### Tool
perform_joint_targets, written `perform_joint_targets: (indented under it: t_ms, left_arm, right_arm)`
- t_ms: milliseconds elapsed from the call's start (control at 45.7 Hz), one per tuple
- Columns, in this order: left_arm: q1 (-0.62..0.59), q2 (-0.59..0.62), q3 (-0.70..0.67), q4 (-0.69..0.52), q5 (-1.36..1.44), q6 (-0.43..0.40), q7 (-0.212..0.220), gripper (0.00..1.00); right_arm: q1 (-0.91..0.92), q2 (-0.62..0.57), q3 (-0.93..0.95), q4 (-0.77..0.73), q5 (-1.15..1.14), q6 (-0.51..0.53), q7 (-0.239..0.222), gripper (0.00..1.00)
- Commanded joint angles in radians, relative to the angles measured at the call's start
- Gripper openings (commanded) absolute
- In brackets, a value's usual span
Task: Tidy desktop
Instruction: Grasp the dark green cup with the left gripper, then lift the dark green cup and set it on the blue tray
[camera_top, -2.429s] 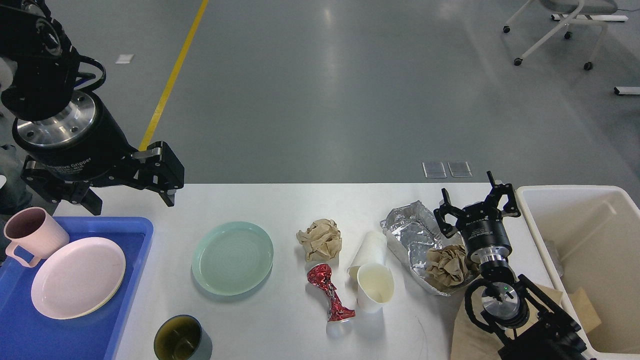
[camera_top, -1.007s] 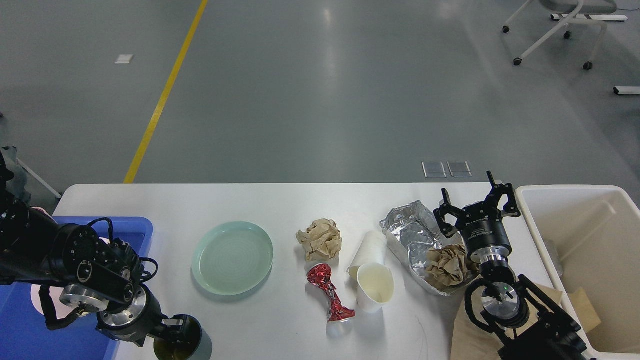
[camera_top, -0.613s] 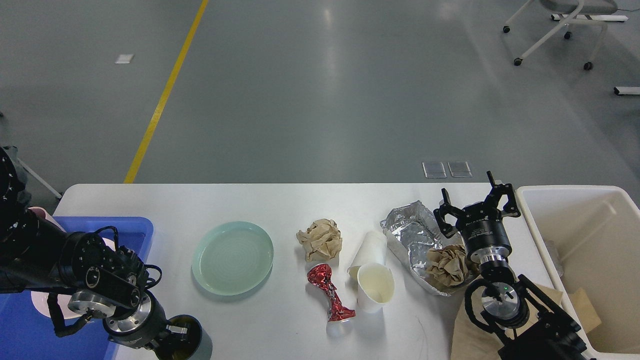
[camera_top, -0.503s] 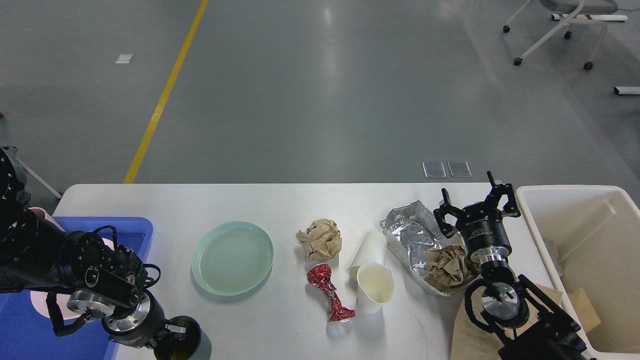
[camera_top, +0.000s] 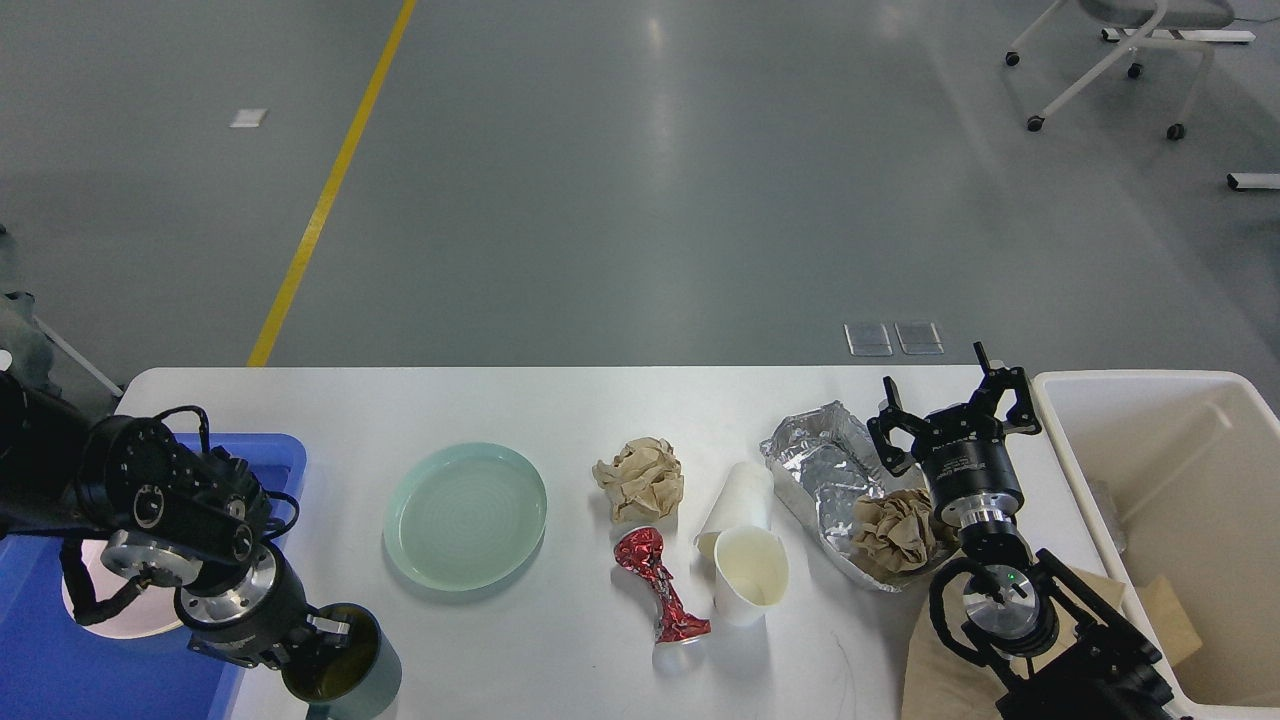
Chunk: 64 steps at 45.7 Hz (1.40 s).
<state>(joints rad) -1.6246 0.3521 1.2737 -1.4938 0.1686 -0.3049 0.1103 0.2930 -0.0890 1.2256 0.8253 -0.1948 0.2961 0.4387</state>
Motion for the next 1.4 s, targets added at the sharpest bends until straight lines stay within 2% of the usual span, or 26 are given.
perform_joint_targets:
  t_ms: [0,153,306,547,678,963,1072,1138,1226,1379]
  left_arm:
    - [-0.110,0.024,0.032,-0.008,-0.007,-0.103,-0.001,0.00]
    - [-0.288,0.021,0.088,-0.034,-0.061,-0.243,0.000,0.00]
    - [-0.513,0.018,0.131,-0.092,-0.116,-0.419,0.000,0.00]
    - [-0.871,-0.027,0.220,-0.177,-0.221,-0.646,-0.011,0.00]
    - [-1.003,-0.061,0.246,-0.183,-0.261,-0.655,-0.012,0.00]
    - [-0.999,-0.079,0.288,-0.175,-0.262,-0.655,-0.023,0.00]
    - [-0.956,-0.044,0.319,-0.155,-0.238,-0.655,-0.015,0.00]
    - [-0.919,-0.016,0.345,-0.141,-0.202,-0.655,-0.027,0.00]
    - [-0.868,0.054,0.358,-0.117,-0.143,-0.655,-0.031,0.00]
    - [-0.770,0.260,0.339,-0.034,0.014,-0.655,-0.026,0.00]
  right_arm:
    - [0.000,0.000,0.000,0.000,0.000,0.000,0.000,1.00]
    - [0.000,0.000,0.000,0.000,0.000,0.000,0.000,1.00]
    - [0.000,-0.002,0.000,0.000,0.000,0.000,0.000,1.00]
    - [0.000,-0.002,0.000,0.000,0.000,0.000,0.000,1.00]
    - [0.000,-0.002,0.000,0.000,0.000,0.000,0.000,1.00]
    - [0.000,-0.002,0.000,0.000,0.000,0.000,0.000,1.00]
    - [0.000,-0.002,0.000,0.000,0.000,0.000,0.000,1.00]
    - [0.000,-0.002,0.000,0.000,0.000,0.000,0.000,1.00]
    - [0.000,-0.002,0.000,0.000,0.000,0.000,0.000,1.00]
    - [0.000,-0.002,0.000,0.000,0.000,0.000,0.000,1.00]
